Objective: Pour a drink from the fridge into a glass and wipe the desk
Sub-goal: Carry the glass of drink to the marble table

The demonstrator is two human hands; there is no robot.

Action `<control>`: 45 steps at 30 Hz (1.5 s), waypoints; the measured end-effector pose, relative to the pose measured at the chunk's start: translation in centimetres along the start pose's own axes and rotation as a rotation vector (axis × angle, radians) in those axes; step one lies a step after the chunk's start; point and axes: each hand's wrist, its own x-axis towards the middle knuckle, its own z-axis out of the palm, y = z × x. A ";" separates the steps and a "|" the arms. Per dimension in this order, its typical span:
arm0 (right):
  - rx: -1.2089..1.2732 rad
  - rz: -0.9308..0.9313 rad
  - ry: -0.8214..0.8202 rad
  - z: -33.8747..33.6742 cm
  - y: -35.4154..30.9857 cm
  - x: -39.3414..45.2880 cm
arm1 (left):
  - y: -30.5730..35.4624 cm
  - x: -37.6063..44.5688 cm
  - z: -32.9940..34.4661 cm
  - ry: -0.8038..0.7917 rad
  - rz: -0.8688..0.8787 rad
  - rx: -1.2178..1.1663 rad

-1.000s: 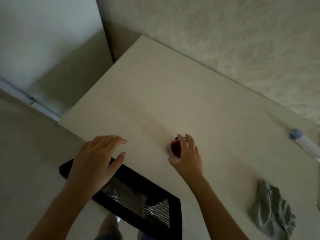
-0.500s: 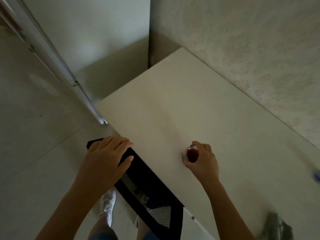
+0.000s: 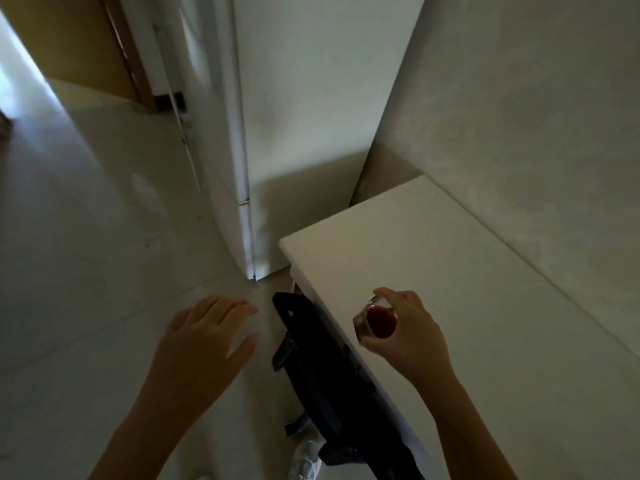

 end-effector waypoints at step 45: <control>-0.208 -1.361 -0.751 42.3 -81.2 6.6 | -55.4 -32.6 -20.9 0.304 -1.535 0.210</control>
